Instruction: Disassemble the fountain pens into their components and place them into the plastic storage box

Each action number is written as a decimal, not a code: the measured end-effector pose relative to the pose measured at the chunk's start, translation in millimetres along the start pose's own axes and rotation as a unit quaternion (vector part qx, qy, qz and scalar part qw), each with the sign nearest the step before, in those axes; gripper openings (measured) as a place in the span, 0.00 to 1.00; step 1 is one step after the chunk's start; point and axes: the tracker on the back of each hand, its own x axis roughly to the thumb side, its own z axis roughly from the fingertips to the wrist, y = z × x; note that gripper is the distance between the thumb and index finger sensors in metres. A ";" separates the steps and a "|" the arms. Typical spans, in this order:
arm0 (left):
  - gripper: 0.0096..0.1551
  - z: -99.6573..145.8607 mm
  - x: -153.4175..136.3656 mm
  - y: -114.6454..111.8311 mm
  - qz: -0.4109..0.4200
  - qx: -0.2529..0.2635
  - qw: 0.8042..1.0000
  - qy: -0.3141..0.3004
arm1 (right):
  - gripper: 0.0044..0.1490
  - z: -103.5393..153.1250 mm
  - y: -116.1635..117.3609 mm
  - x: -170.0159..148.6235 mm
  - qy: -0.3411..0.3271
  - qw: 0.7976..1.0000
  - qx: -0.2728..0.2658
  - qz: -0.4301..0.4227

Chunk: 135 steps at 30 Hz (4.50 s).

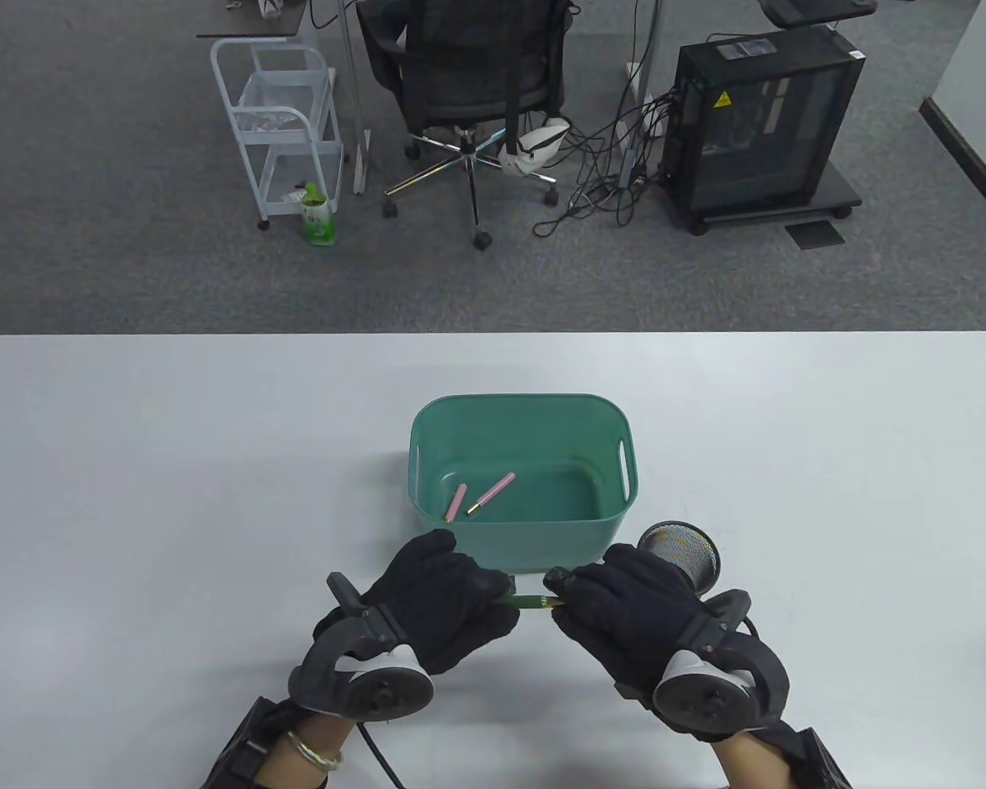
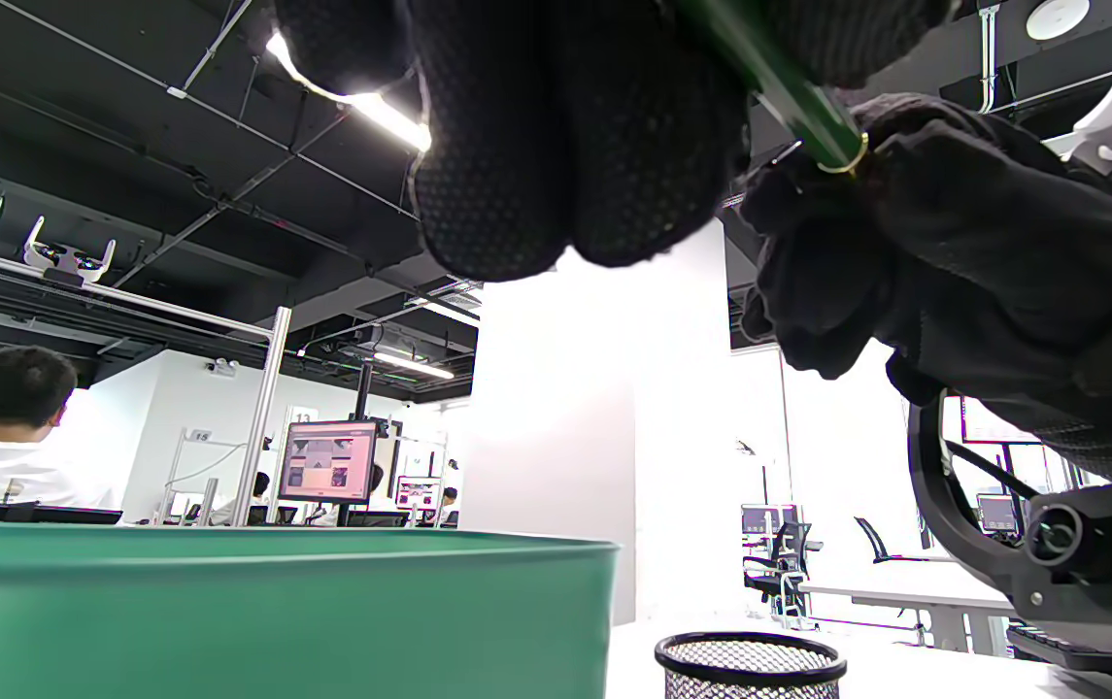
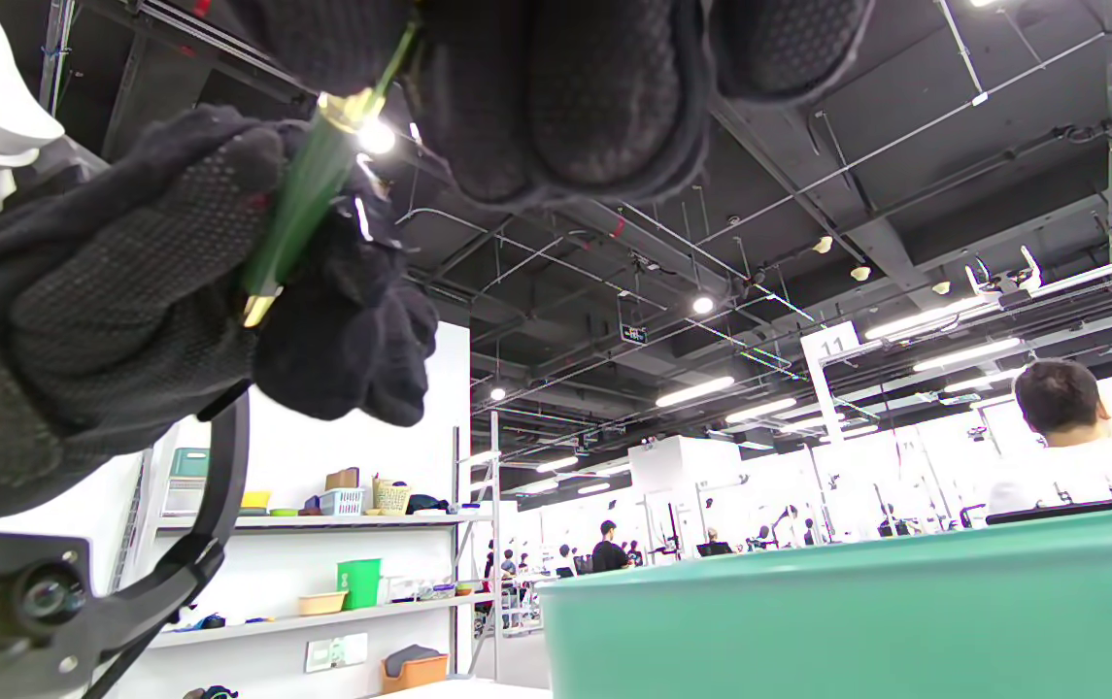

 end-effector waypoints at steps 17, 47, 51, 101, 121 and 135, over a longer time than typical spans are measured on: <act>0.26 0.4 0.6 0.1 -0.008 0.001 1.000 0.000 | 0.26 0.0 0.1 -0.5 0.000 1.000 0.000 0.000; 0.31 0.2 -0.7 -0.9 -0.008 -0.003 1.000 0.003 | 0.26 0.3 -0.1 -0.3 -0.002 1.000 -0.004 -0.001; 0.26 0.3 0.6 -0.8 -0.009 -0.002 1.000 -0.002 | 0.26 0.4 0.0 -0.6 -0.001 1.000 -0.004 -0.001; 0.27 1.0 1.4 -1.3 -0.008 0.006 1.000 -0.005 | 0.26 1.0 0.6 -2.0 -0.001 1.000 -0.012 -0.010; 0.32 1.4 1.3 -1.4 -0.015 0.012 1.000 -0.003 | 0.26 1.7 0.4 -2.0 -0.002 1.000 -0.017 -0.012; 0.25 0.8 2.4 -2.5 -0.014 0.008 1.000 -0.006 | 0.26 2.4 0.2 -2.6 -0.003 1.000 -0.019 -0.012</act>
